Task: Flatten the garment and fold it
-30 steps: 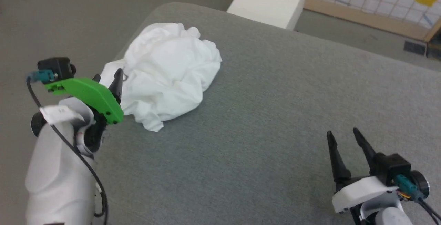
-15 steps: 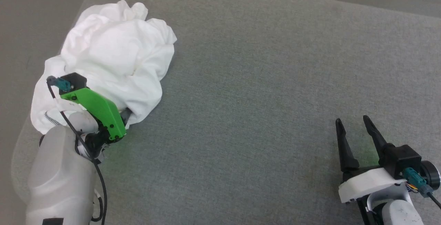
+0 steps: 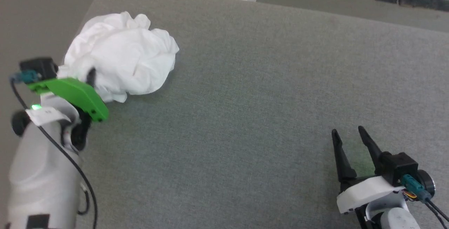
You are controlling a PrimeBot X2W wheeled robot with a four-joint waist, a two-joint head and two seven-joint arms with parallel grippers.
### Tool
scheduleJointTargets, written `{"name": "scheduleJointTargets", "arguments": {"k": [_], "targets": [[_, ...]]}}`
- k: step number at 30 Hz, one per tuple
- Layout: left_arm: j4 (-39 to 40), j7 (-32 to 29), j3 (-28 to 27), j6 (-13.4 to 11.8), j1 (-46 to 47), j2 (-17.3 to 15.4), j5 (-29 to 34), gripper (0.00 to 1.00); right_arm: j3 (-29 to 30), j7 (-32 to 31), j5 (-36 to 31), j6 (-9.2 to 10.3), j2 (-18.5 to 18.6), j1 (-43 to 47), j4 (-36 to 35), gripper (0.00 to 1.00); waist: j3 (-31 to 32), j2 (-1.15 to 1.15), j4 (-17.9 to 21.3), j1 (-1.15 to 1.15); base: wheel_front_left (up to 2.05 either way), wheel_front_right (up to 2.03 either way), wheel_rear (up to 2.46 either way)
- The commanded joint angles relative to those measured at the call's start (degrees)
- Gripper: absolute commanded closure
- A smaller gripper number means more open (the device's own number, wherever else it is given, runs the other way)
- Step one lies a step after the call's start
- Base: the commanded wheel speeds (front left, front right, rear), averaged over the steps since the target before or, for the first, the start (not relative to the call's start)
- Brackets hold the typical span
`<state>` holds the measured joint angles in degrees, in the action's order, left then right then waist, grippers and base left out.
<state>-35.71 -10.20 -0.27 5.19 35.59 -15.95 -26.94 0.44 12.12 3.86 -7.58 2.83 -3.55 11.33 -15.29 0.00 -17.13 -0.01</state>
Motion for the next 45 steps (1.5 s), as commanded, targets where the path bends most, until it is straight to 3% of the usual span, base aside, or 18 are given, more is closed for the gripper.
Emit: {"name": "scheduleJointTargets", "arguments": {"k": [1,8,14,21,26,35,45], "targets": [[1.52,1.11,0.25,0.53,2.55,-1.3,0.8,1.0,-0.27,0.56,0.65,0.09,0.05,-0.38,0.51,0.0,3.14,0.0,-0.02,0.01,0.0,0.0,0.0],[8.61,2.04,2.47,1.49,13.19,-4.34,1.89,1.0,-0.89,1.77,2.91,0.09,0.05,0.57,3.22,0.0,6.92,0.0,1.77,0.01,0.0,0.0,0.0],[10.15,-0.96,7.86,2.05,26.39,-5.89,3.49,1.0,-1.4,2.45,3.83,0.09,0.05,1.68,5.33,0.0,9.15,0.0,5.94,0.01,0.0,0.0,0.0],[8.88,-2.33,11.77,2.21,37.29,-4.33,3.23,1.0,-1.46,2.74,4.4,0.09,0.05,2.3,6.17,0.0,9.95,0.0,10.96,0.01,0.0,0.0,0.0],[8.4,-1.96,14.44,2.26,41.48,-0.14,-0.22,1.0,-0.98,2.83,4.48,0.09,0.05,2.25,6.12,0.0,10.02,0.0,13.88,0.01,0.0,0.0,0.0],[9.69,-5.3,24.12,2.28,33.62,4.9,-9.76,1.0,-0.68,2.86,5.08,0.09,0.05,2.3,5.97,0.0,11.33,0.0,16.57,0.01,0.0,0.0,0.0],[9.95,-9.2,35.54,2.29,10.55,9.69,-17.44,1.0,-0.72,2.87,5.17,0.09,0.05,3.24,5.69,0.0,11.87,0.0,17.4,0.01,0.0,0.0,0.0]]}}
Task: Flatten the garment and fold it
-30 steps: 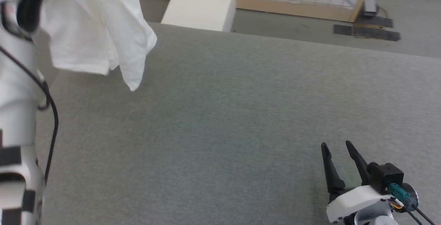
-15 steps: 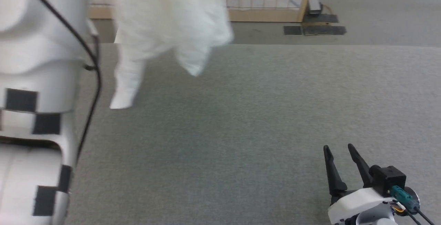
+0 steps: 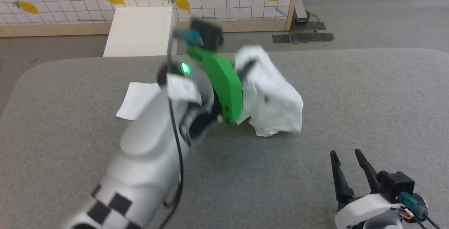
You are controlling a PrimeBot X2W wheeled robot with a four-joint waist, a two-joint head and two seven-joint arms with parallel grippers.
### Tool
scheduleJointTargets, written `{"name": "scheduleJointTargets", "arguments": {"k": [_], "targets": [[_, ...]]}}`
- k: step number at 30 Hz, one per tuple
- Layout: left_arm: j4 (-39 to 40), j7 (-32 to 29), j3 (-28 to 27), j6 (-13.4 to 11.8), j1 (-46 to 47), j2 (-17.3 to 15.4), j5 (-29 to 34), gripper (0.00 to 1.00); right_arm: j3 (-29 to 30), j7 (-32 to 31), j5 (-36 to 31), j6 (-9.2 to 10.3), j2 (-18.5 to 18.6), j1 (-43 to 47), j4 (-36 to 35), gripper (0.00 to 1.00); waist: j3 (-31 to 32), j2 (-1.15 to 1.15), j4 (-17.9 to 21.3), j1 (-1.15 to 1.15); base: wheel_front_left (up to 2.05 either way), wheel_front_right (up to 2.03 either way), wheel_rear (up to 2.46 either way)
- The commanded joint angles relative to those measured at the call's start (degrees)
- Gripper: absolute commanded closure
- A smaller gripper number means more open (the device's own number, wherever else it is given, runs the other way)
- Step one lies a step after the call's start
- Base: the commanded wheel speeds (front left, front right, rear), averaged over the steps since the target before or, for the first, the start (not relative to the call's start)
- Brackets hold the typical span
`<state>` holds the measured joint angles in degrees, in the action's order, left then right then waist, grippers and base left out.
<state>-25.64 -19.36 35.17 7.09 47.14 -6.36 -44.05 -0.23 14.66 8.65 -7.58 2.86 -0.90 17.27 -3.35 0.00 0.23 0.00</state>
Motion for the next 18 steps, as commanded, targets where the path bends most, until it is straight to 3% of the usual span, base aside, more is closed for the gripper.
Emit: {"name": "scheduleJointTargets", "arguments": {"k": [1,4,13,14,15,18], "targets": [[-0.34,-0.34,1.23,0.39,-3.01,0.3,-0.7,1.0,-0.1,0.33,0.39,0.09,0.01,0.61,-0.29,0.0,-0.12,0.0,0.12,0.0,0.0,0.0,0.0],[-2.32,-3.11,5.47,0.35,-10.3,0.63,-1.75,1.0,-0.23,0.33,0.51,0.09,0.01,0.63,-0.42,0.0,-0.35,0.0,0.29,0.0,0.0,0.0,0.0],[-5.79,-13.86,10.95,-1.85,-23.55,0.99,-6.27,1.0,-0.44,0.33,1.26,0.09,0.01,0.93,-0.35,0.0,-0.3,0.0,-0.21,0.0,0.0,0.0,0.0],[-5.53,-15.02,11.52,-2.15,-23.99,0.81,-6.27,0.18,-0.41,0.33,1.38,0.09,0.01,1.04,-0.26,0.0,-0.23,0.0,-0.52,0.0,0.0,0.0,0.0],[-5.07,-15.5,11.72,-2.4,-24.03,0.61,-6.18,0.0,-0.45,0.33,1.45,0.09,0.01,1.07,-0.21,0.0,-0.21,0.0,-0.79,0.0,0.0,0.0,0.0],[-2.35,-14.54,8.99,-3.84,-23.71,0.69,-8.15,0.0,-0.61,0.33,1.55,0.09,0.01,0.9,0.07,0.0,0.17,0.0,-1.45,0.0,0.0,0.0,0.0]]}}
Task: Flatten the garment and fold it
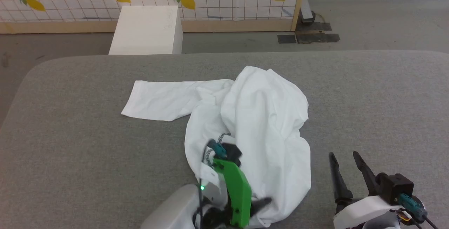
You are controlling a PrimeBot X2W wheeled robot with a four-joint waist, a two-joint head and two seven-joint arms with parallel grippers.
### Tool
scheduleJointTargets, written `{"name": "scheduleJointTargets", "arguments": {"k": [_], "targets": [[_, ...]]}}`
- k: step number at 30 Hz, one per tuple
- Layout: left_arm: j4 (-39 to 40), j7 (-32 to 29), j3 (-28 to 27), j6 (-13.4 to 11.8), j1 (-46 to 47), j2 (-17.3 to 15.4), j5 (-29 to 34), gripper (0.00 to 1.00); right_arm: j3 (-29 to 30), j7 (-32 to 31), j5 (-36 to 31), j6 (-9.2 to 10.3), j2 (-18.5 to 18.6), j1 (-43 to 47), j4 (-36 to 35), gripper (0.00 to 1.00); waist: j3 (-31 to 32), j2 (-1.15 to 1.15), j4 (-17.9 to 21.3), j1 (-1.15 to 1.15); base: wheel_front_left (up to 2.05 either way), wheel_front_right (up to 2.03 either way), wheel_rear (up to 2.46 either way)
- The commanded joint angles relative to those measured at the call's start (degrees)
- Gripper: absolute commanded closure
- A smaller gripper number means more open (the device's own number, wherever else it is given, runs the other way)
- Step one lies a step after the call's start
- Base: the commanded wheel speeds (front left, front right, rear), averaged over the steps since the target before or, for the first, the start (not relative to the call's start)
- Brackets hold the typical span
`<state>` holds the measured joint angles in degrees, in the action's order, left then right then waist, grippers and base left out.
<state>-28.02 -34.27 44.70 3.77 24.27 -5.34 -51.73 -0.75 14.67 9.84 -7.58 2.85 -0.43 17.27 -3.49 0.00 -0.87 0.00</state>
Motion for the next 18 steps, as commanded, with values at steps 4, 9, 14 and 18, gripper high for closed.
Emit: {"name": "scheduleJointTargets", "arguments": {"k": [4,9,14,18], "targets": [[8.04,6.44,-9.59,-2.65,1.0,-1.28,-4.71,0.0,0.57,0.32,0.46,0.09,0.03,0.39,0.33,0.0,1.62,0.0,-1.73,0.0,0.0,0.0,0.0],[13.62,17.26,-18.83,-5.07,1.62,-4.77,-4.08,0.0,1.84,0.32,0.33,0.09,0.03,0.71,0.44,0.0,2.71,0.0,-2.92,0.0,0.0,0.0,0.0],[15.81,30.02,-26.12,-7.33,-1.74,-10.45,0.58,0.0,2.34,0.32,0.13,0.09,0.03,0.91,0.74,0.0,3.62,0.0,-3.67,0.0,0.0,0.0,0.0],[16.91,39.68,-28.8,-8.93,-6.48,-14.49,6.27,0.0,2.55,0.32,0.14,0.09,0.03,1.12,1.21,0.0,4.17,0.0,-4.19,0.0,0.0,0.0,0.0]]}}
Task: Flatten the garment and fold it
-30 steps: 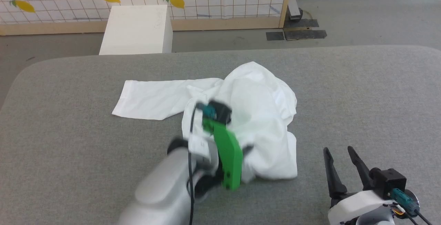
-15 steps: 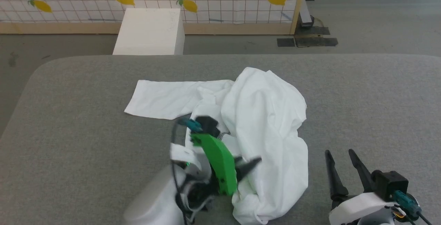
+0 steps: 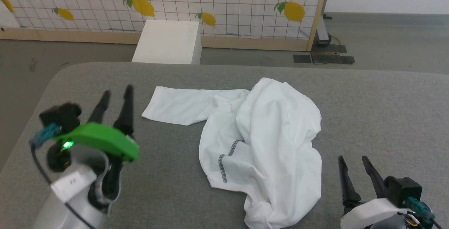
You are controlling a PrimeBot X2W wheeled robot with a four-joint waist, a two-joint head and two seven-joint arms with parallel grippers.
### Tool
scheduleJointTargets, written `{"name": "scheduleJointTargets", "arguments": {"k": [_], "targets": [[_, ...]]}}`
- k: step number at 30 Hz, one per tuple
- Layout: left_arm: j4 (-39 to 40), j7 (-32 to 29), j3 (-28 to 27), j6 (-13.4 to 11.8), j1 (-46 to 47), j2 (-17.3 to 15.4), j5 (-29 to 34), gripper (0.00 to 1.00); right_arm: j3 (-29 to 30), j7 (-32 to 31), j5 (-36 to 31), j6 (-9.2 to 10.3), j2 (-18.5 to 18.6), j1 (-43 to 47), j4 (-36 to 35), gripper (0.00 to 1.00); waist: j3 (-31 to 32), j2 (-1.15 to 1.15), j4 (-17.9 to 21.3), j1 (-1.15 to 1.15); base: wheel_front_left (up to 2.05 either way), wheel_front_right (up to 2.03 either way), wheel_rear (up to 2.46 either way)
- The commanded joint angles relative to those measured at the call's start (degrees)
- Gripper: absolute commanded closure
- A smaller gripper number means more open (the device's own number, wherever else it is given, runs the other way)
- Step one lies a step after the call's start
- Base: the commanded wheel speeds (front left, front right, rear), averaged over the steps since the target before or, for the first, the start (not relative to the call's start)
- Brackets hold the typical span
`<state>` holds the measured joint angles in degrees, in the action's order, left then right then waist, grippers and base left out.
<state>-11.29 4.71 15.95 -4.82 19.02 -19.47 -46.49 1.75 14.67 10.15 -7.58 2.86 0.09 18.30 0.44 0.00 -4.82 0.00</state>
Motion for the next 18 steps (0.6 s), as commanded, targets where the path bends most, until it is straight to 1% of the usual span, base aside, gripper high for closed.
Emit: {"name": "scheduleJointTargets", "arguments": {"k": [1,3,6,8,12,14,15,17,18], "targets": [[0.37,3.09,0.01,-0.93,-2.75,-1.58,3.32,0.0,0.1,0.32,-0.13,0.09,0.01,0.65,0.39,0.0,0.4,0.0,-0.33,0.0,0.0,0.0,0.0],[1.22,7.2,-0.34,-1.97,-5.29,-2.64,6.43,0.0,0.28,0.31,-0.07,0.09,0.01,0.69,0.8,0.0,0.57,0.0,-0.52,0.0,0.0,0.0,0.0],[3.15,9.65,-1.39,-2.9,-9.04,-2.91,9.84,0.0,0.72,-0.48,-0.06,0.09,0.01,0.52,1.08,0.0,0.64,0.0,-0.74,0.0,0.0,0.0,0.0],[4.86,10.14,-2.39,-2.96,-11.58,-2.32,11.93,0.0,1.39,-1.56,-0.34,0.09,0.01,0.26,1.1,0.0,0.69,0.0,-0.9,0.0,0.0,0.0,0.0],[10.21,10.26,-5.89,-2.62,-16.53,1.06,16.72,0.0,2.54,-5.71,-0.58,0.09,0.01,-0.52,1.06,0.0,0.72,0.0,-1.15,0.0,0.0,0.0,0.0],[11.55,10.27,-7.03,-2.13,-19.18,2.96,18.61,0.0,2.76,-9.36,-0.79,0.09,0.01,-1.18,1.09,0.0,0.74,0.0,-1.2,0.0,0.0,0.0,0.0],[12.01,10.27,-7.8,-1.4,-21.51,4.81,19.92,0.0,3.13,-14.28,-1.04,0.09,0.01,-2.1,1.25,0.0,0.76,0.0,-1.29,0.0,0.0,0.0,0.0],[12.62,10.28,-8.81,-0.58,-23.04,6.63,21.11,0.0,3.38,-19.46,-1.45,0.09,0.01,-3.69,1.23,0.0,0.6,0.0,-1.44,0.0,0.0,0.0,0.0],[12.58,10.28,-9.16,0.0,-23.58,7.31,21.85,0.0,3.23,-23.03,-2.25,0.09,0.01,-4.74,1.48,0.0,0.43,0.0,-1.59,0.0,0.0,0.0,0.0]]}}
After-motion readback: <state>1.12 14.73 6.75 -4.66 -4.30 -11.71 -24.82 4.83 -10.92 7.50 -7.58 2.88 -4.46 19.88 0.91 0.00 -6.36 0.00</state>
